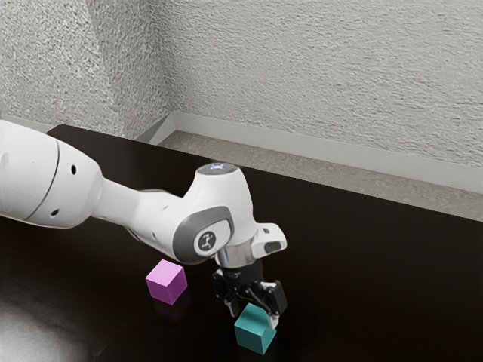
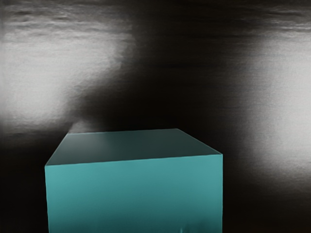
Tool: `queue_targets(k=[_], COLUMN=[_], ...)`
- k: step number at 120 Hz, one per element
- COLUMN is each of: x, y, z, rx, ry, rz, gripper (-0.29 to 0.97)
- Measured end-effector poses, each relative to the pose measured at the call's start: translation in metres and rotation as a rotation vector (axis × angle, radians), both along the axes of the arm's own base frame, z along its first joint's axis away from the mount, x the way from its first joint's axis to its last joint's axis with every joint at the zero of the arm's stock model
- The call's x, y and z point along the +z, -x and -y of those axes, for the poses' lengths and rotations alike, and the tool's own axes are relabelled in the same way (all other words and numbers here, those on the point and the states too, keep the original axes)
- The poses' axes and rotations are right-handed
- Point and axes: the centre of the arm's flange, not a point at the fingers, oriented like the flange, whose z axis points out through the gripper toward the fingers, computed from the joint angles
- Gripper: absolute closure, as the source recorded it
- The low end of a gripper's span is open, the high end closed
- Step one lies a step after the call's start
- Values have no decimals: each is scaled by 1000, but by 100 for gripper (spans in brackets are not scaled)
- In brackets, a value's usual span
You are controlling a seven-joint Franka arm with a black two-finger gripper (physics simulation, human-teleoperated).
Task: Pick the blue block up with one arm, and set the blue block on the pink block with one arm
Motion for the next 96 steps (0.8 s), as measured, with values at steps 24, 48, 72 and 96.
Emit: queue_targets(k=[24,48,72,96], x=[-9,-16,-21,-30], y=[-2,-4,-6,-6], z=[1,2,3,3], rx=[3,5,5,5], ry=[-7,-12,-17,-25], rz=[-12,-21,-23,-32], gripper=[0,0,0,0])
